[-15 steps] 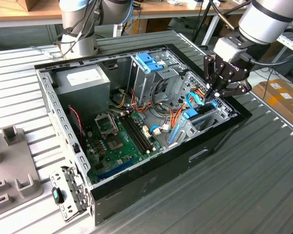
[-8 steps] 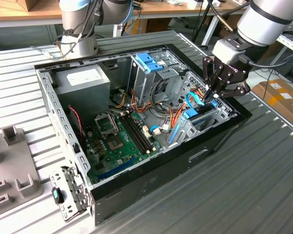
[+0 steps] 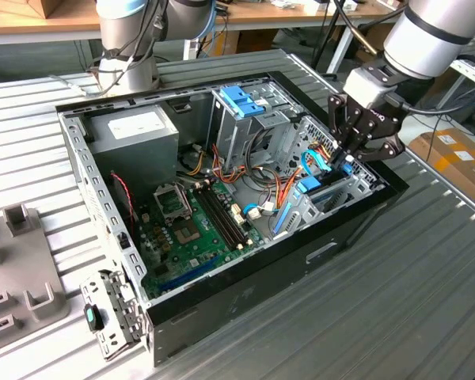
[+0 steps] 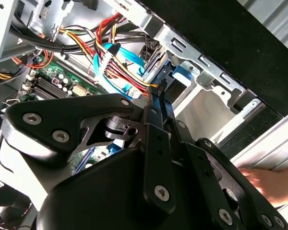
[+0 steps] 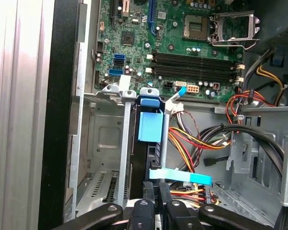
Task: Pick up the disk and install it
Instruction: 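Insert the second disk wire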
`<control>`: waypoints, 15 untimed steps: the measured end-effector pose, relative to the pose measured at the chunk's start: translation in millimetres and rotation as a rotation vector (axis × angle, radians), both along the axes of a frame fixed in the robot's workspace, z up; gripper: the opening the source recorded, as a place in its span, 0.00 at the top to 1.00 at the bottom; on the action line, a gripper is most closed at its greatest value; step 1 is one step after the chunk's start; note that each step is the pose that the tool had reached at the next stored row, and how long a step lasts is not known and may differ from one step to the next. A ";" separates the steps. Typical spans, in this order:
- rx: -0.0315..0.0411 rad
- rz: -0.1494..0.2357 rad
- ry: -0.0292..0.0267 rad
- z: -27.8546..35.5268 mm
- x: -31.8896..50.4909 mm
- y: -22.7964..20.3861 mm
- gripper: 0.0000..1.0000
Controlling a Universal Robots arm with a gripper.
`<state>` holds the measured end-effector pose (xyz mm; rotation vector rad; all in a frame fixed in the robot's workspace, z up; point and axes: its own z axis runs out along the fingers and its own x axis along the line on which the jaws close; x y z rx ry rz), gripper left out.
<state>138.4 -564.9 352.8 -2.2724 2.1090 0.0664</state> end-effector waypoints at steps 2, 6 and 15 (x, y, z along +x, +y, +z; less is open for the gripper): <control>-0.0002 0.000 0.0000 -0.7 -0.3 -0.1 0.84; -0.0003 -0.002 0.0001 -2.2 -0.4 -0.2 0.84; 0.0002 -0.015 0.0000 -2.7 -0.4 -0.2 0.84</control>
